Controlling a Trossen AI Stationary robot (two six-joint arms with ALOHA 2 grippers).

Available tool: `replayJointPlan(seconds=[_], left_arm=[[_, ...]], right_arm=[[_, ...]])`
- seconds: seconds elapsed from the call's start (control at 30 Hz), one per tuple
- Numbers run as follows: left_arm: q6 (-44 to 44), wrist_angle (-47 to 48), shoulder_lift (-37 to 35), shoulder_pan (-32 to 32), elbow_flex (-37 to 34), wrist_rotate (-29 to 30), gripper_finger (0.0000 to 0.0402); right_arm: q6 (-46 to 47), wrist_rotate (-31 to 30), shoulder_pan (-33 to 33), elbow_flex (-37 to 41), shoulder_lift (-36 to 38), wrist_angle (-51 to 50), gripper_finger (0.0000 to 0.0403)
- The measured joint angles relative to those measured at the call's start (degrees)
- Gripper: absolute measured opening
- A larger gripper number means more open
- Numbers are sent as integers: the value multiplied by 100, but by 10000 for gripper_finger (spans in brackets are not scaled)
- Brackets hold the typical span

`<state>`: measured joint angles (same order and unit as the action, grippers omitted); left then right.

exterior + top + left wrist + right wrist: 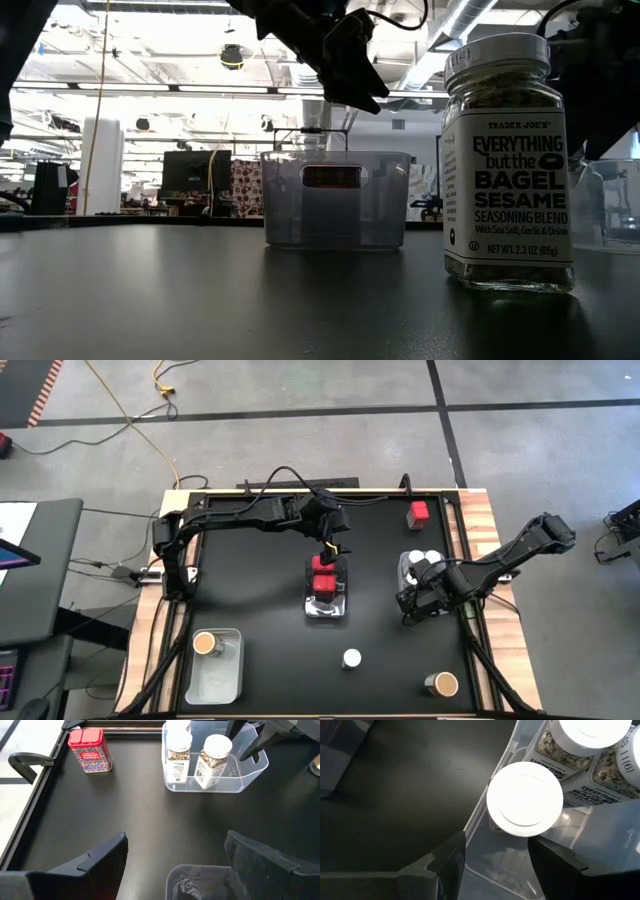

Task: Sort spices by type
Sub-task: Put the white seasoning bottle into the transparent bin

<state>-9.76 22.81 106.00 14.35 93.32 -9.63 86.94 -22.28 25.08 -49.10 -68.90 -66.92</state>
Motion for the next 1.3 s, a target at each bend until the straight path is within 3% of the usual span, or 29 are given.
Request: replayJointPlan(seconds=[0.57, 0.97, 1.1, 1.3], left_arm=[[11, 0, 0, -2, 0, 0, 320], [11, 1, 0, -2, 0, 0, 320], [11, 0, 0, -2, 0, 2, 320], [11, 0, 0, -2, 0, 1, 320]], right_arm=[[-189, 29, 0, 0, 4, -8, 244], [4, 313, 0, -142, 7, -267, 327], [561, 319, 0, -231, 8, -625, 340], [607, 311, -86, -232, 7, -769, 342]])
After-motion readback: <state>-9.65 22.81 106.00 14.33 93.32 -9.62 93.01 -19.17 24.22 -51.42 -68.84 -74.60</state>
